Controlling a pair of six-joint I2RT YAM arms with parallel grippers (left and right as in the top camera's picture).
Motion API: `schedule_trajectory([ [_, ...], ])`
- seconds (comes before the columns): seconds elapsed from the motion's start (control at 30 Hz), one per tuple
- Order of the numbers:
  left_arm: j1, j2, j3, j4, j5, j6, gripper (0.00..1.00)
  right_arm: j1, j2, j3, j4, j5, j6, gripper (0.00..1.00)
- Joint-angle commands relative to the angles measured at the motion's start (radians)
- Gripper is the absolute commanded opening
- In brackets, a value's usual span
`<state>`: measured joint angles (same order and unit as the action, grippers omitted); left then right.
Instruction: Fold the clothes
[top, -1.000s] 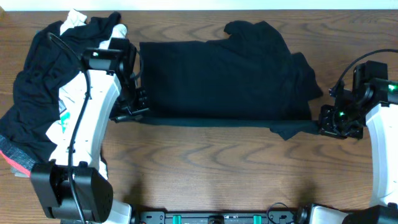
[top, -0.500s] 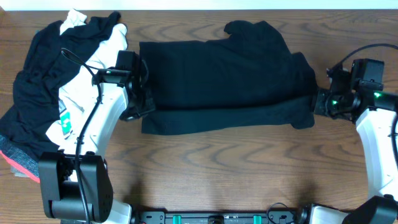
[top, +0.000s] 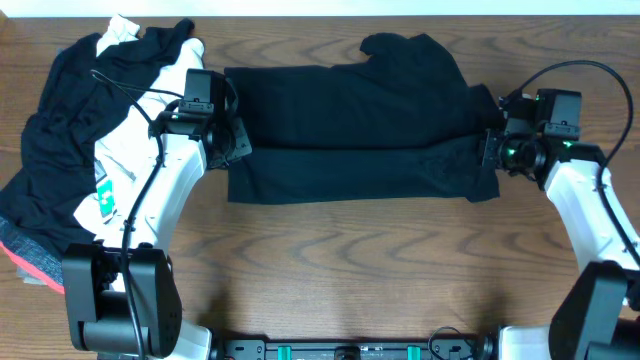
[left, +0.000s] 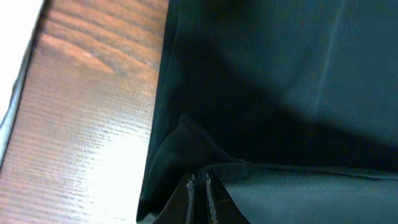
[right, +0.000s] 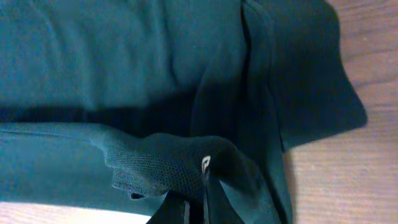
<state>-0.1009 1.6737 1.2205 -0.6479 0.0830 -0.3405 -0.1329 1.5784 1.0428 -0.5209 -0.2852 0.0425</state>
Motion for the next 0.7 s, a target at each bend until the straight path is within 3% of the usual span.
schedule_trajectory([
  [0.0, 0.003, 0.019, 0.002, 0.018, -0.051, 0.009, 0.06, 0.01, 0.04, -0.007, 0.028, -0.01, 0.006, 0.01],
  [0.3, 0.003, 0.085, 0.002, 0.057, -0.096, 0.014, 0.07, 0.009, 0.13, -0.007, 0.103, -0.007, 0.006, 0.01],
  [0.33, 0.003, 0.092, 0.002, 0.061, -0.096, 0.014, 0.16, 0.009, 0.135, -0.007, 0.111, -0.007, 0.006, 0.07],
  [0.37, 0.003, 0.096, 0.002, 0.065, -0.096, 0.014, 0.38, 0.009, 0.139, -0.007, 0.12, -0.007, 0.006, 0.23],
  [0.4, 0.003, 0.101, 0.002, 0.07, -0.096, 0.014, 0.72, 0.009, 0.142, -0.007, 0.129, -0.006, 0.006, 0.44],
  [0.43, 0.004, 0.105, 0.002, 0.076, -0.097, 0.014, 0.98, 0.009, 0.142, -0.007, 0.137, -0.006, 0.006, 0.66],
  [0.47, 0.004, 0.108, 0.002, 0.083, -0.1, 0.014, 0.98, 0.009, 0.142, -0.007, 0.145, -0.005, 0.006, 0.81],
  [0.53, 0.005, 0.109, 0.002, 0.098, -0.12, 0.014, 0.98, 0.008, 0.141, -0.004, 0.167, -0.003, 0.006, 0.97],
  [0.67, 0.005, 0.101, 0.023, 0.107, -0.142, 0.051, 0.98, 0.007, 0.138, 0.052, 0.145, -0.006, 0.006, 0.99],
])
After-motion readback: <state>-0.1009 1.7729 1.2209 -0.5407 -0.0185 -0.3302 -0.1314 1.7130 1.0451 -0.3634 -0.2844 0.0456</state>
